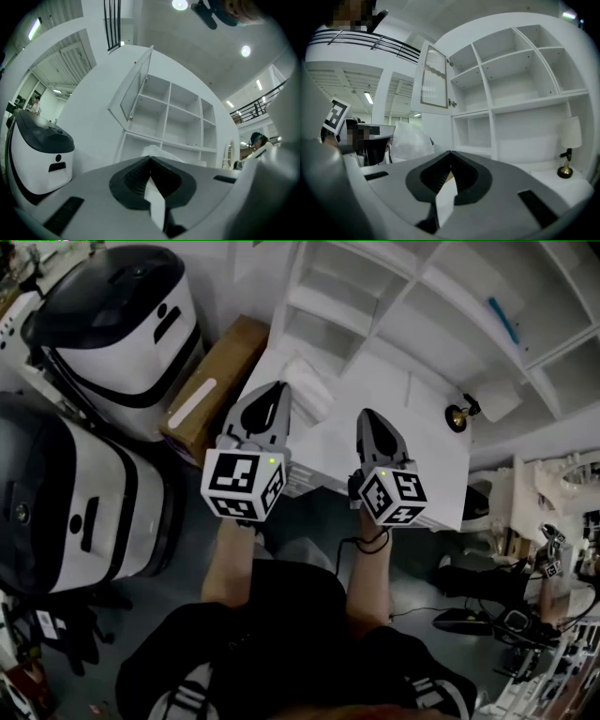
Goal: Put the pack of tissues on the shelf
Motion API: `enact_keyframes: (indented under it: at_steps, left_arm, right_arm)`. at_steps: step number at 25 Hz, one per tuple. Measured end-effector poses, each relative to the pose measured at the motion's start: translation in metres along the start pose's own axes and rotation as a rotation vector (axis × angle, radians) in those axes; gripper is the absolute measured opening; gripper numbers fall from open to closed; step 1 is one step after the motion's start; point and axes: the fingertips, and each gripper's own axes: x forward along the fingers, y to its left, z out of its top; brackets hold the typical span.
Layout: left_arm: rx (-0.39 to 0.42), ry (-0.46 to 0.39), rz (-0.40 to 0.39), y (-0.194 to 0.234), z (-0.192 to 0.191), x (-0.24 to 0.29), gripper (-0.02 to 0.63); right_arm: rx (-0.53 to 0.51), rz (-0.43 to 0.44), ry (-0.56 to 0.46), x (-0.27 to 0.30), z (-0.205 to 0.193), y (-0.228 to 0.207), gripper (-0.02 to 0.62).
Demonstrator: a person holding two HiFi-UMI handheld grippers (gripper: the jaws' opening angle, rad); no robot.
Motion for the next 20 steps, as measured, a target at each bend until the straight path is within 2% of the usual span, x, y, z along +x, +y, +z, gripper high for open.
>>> enact_keyframes:
  at_steps: [10, 20]
  left_arm:
    - [0.021, 0.018, -0.023, -0.019, -0.004, 0.048, 0.011]
    - [-0.003, -0.076, -0.049, -0.039, 0.03, 0.12, 0.011]
  right_arm:
    - [0.06, 0.026, -0.004, 0.032, -0.007, -0.04, 0.02]
    - [0.012, 0.068, -0.118, 0.066, 0.056, -0.097, 0.02]
